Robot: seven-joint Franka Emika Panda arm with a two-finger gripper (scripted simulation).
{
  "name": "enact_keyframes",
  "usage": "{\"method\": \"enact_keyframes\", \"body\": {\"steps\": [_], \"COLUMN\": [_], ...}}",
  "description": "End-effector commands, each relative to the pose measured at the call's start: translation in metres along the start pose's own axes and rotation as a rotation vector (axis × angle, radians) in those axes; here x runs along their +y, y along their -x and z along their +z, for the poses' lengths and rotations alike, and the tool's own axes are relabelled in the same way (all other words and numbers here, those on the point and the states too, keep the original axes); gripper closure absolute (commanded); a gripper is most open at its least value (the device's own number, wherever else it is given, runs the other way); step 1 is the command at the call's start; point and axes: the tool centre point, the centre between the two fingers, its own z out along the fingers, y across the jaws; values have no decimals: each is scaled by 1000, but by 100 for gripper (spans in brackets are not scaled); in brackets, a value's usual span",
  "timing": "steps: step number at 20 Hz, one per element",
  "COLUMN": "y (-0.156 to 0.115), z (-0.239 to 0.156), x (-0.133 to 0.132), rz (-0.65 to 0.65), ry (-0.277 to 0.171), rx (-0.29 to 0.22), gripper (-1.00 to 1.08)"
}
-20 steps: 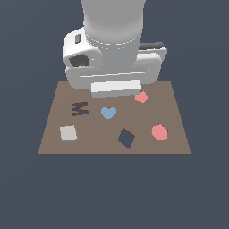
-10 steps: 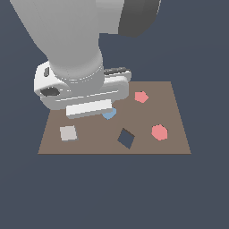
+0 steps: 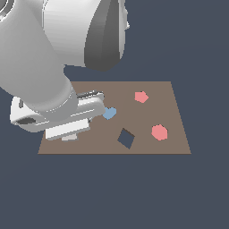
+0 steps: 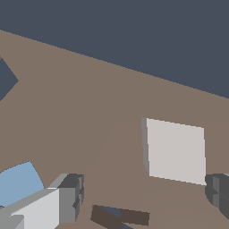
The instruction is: Insert a designated object into the corresponding slot on a board.
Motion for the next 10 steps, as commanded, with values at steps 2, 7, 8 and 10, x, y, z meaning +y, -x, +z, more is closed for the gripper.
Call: {"method": "enact_keyframes", "body": {"steps": [2, 7, 8, 10], "y": [-6, -12, -13, -14], "z": [8, 15, 16, 17], "x": [14, 26, 28, 30], "rz": [-25, -45, -47, -51], "ry": [1, 1, 1, 1], "rx": [3, 4, 4, 5], "gripper": [-92, -92, -92, -92]}}
